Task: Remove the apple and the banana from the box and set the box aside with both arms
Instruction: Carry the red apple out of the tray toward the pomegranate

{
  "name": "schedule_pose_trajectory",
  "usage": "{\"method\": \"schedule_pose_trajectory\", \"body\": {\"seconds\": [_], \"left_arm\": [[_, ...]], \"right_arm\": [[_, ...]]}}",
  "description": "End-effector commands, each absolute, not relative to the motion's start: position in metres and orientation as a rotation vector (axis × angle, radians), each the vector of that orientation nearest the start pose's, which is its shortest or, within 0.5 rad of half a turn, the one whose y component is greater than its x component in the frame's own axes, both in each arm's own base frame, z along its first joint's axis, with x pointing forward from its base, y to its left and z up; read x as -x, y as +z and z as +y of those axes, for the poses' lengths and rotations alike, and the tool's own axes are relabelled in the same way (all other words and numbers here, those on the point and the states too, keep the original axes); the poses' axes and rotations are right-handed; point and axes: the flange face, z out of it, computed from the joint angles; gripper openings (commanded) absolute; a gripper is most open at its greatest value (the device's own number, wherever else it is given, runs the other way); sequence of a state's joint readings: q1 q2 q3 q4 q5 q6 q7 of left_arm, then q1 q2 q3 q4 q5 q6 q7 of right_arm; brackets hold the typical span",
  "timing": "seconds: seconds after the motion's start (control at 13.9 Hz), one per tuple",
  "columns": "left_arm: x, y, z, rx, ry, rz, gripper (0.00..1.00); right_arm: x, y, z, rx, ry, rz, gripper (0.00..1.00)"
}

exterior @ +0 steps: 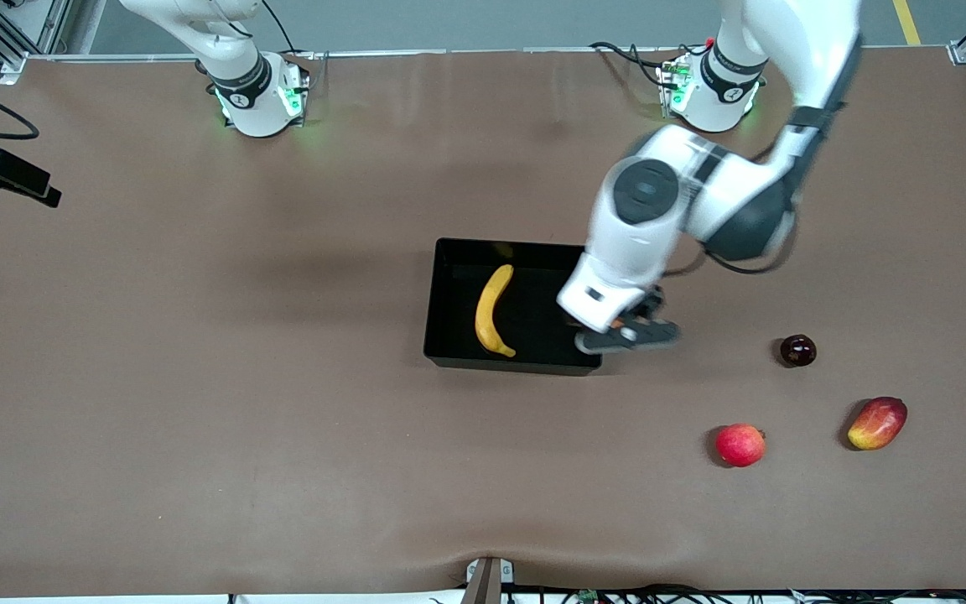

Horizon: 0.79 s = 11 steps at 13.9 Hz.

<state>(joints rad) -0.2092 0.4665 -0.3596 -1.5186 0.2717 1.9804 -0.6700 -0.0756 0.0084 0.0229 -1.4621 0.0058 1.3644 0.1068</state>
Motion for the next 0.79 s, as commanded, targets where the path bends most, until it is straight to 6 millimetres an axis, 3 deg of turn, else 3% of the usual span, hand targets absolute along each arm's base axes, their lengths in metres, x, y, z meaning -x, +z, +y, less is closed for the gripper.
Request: {"method": "schedule_pose_trajectory", "body": {"seconds": [0.0,0.22,0.43,0.72], "left_arm": [[-0.628,0.404,-0.266,3.048,-0.066,0.080,0.00],[-0.646,0.381,-0.200,3.011,0.032,0.218,0.00],[-0.666,0.341,-0.128,2.987,0.088,0.311,0.00],[-0.680,0.283,-0.081,2.977,0.081,0.297,0.00]], "right_arm": [[-0.532,0.655,-0.028,3.135,0.166,0.269,1.00],[-0.533,0.655,-0.026,3.134,0.164,0.264,1.00],[-0.537,0.647,-0.024,3.131,0.183,0.258,1.00],[-0.537,0.647,-0.023,3.132,0.188,0.253,1.00]]}}
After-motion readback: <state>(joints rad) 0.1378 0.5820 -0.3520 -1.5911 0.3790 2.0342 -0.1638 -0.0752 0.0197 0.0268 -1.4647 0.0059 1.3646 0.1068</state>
